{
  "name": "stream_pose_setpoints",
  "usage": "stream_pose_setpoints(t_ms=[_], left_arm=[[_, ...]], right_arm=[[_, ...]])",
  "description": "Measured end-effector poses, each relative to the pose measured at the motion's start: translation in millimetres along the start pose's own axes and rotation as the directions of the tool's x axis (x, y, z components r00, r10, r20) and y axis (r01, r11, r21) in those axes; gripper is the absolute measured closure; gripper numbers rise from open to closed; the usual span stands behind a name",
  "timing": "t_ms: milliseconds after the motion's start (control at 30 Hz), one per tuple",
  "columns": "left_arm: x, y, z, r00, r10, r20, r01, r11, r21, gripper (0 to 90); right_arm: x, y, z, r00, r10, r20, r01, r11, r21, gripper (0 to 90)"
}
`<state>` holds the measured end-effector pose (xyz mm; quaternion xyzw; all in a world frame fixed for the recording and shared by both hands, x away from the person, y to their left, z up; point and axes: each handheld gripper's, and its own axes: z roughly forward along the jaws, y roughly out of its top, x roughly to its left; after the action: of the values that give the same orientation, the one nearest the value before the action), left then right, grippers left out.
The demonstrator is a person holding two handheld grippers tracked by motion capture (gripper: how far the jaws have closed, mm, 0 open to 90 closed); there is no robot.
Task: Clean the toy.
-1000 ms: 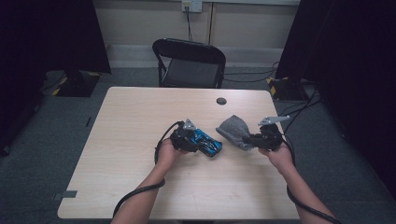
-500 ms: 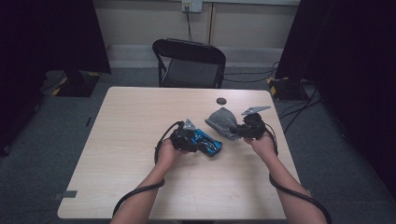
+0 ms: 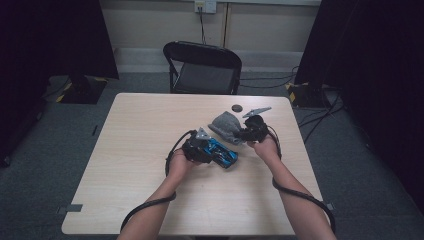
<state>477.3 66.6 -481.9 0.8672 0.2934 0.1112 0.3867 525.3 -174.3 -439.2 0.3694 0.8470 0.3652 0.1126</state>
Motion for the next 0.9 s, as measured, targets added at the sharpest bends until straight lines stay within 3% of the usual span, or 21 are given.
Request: stream_pose_setpoints(t_ms=[267, 400, 733, 900], left_arm=[[-0.1, -0.7, -0.1, 1.0000, 0.003, -0.001, -0.003, 1.0000, -0.003, 36.9], [-0.1, -0.6, -0.1, 1.0000, 0.003, -0.002, -0.003, 1.0000, -0.003, 36.9], [-0.2, -0.6, -0.1, 1.0000, 0.002, -0.002, -0.002, 1.0000, -0.003, 36.9], [-0.1, -0.4, 0.1, 1.0000, 0.001, -0.002, -0.001, 1.0000, -0.003, 36.9]], right_arm=[[11.3, 4.5, 21.7, 0.9989, -0.047, 0.006, 0.046, 0.999, 0.028, 78.0], [11.3, -0.4, 30.7, 0.9989, -0.047, 0.004, 0.047, 0.998, 0.051, 78.0], [9.8, -11.4, 43.7, 0.9987, -0.049, -0.013, 0.050, 0.995, 0.085, 78.1], [9.7, -13.9, 42.1, 0.9982, -0.053, -0.028, 0.056, 0.993, 0.106, 78.1]])
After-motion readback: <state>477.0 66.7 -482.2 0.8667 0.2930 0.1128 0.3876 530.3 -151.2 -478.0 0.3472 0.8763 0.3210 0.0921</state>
